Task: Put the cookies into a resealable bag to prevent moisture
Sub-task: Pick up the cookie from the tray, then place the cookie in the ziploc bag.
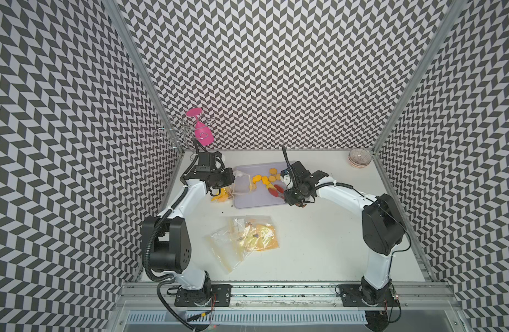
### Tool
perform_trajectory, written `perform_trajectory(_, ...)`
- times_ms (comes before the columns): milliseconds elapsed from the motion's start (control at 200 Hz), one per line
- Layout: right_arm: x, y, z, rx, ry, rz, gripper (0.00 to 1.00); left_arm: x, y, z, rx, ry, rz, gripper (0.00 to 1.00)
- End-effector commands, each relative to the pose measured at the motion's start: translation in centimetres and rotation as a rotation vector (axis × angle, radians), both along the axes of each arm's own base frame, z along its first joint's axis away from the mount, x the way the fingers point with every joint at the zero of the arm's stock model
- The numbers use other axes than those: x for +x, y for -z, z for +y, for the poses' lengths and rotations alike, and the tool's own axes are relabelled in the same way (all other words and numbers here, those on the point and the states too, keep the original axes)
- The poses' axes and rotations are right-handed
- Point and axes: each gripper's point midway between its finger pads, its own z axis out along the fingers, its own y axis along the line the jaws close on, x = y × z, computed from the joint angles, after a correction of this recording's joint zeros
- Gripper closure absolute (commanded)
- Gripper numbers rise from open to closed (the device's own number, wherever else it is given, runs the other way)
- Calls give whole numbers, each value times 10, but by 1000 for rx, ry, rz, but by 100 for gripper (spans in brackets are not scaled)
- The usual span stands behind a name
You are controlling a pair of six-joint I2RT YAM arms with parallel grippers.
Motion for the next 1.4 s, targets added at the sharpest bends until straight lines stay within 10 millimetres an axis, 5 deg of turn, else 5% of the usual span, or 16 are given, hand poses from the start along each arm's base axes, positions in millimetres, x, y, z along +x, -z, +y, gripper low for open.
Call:
perform_trajectory(0, 4, -55, 0, 107, 37, -127, 62, 0, -8, -2, 0, 26, -41, 100)
perform_trajectory(225, -10, -90, -3, 182, 34, -174, 64, 0, -8, -5, -12, 38, -43, 100)
perform_trajectory(506, -31, -145, 42, 364, -105, -215, 64, -1, -8, -8, -20, 49, -41, 100)
perform_trajectory(811, -42, -118, 82, 316, -193, -147, 64, -1, -8, -9, -21, 55, -41, 100)
perform_trajectory(1201, -21, -93, 109, 294, -173, -96, 66, -2, -9, -10, -25, 61, -45, 100)
perform_trajectory(1397, -23, -97, 113, 315, -186, -86, 49, -2, -9, -10, -25, 61, -45, 100)
